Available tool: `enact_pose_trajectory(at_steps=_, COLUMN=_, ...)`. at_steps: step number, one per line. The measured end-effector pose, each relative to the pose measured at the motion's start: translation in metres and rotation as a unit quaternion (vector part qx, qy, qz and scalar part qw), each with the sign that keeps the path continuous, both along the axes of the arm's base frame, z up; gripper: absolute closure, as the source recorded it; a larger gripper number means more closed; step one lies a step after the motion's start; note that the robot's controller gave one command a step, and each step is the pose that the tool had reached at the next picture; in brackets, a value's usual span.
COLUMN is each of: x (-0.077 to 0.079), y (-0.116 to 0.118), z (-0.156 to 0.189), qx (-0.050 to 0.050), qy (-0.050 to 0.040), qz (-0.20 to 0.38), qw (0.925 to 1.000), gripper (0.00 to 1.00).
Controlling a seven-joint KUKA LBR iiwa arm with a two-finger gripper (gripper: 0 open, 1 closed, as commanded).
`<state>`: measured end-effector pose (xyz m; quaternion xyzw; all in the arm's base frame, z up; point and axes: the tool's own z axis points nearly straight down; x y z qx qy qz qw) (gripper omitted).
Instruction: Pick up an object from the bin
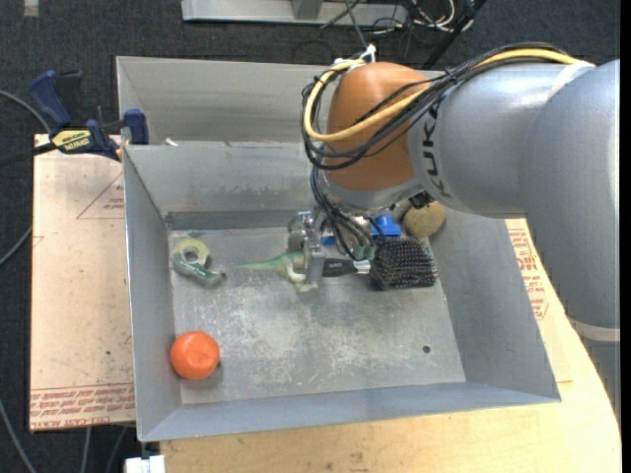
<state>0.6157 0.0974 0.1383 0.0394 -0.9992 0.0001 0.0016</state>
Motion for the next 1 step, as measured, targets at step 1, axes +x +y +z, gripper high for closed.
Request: enact_pose_trajectory(at_steps=1, x=0.0006, y=0.0001, z=0.0203, qx=0.000, qy=-0.0019, qz=0.000, qw=1.0000, gripper=1.00)
